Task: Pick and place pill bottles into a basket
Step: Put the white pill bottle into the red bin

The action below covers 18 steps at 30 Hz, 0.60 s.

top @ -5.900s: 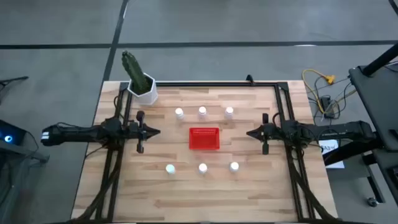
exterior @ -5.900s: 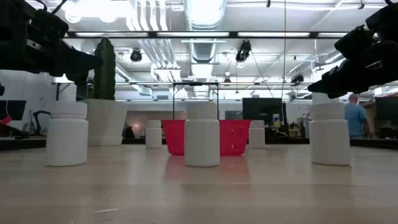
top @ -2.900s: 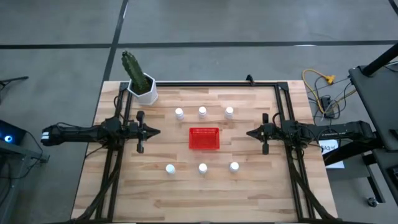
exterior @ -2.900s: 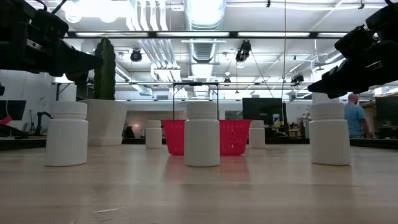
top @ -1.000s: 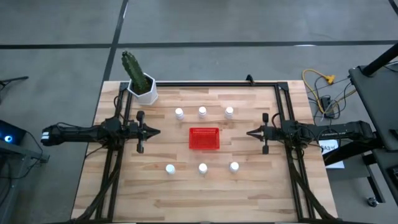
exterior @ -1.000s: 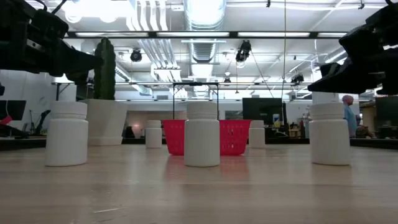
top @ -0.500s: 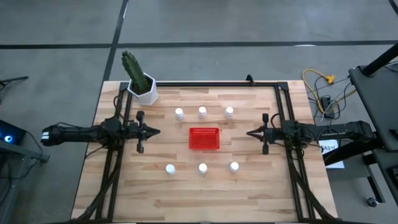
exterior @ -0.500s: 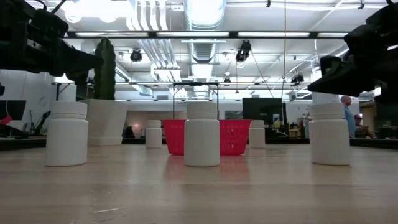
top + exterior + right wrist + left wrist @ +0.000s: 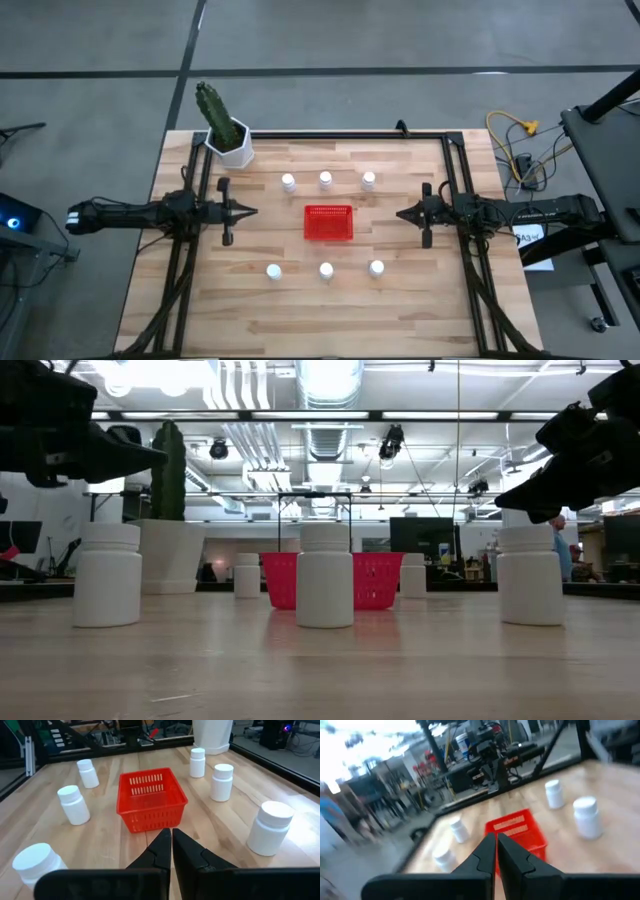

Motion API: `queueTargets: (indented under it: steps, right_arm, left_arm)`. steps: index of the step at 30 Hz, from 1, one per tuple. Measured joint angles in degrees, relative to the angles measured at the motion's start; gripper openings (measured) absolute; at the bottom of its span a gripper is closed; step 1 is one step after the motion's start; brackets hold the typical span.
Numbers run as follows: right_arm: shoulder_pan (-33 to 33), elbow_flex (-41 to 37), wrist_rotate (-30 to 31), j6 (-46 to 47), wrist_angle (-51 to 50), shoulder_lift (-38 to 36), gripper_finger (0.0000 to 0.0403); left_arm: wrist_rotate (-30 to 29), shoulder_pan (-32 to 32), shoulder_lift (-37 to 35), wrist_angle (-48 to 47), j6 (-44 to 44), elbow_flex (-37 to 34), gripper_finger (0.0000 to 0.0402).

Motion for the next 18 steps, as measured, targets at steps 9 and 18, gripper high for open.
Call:
queueTargets:
  steps: [9,18]
  right_arm:
    - [0.0,0.0,0.0,-3.4,6.6,0.0,0.0008]
    - [0.0,0.0,0.0,-1.9,10.8,-0.2,0.0008]
  left_arm:
    - [0.0,0.0,0.0,0.1,2.8,0.0,0.0000]
    - [0.4,0.0,0.0,0.1,-7.2,0.0,0.0000]
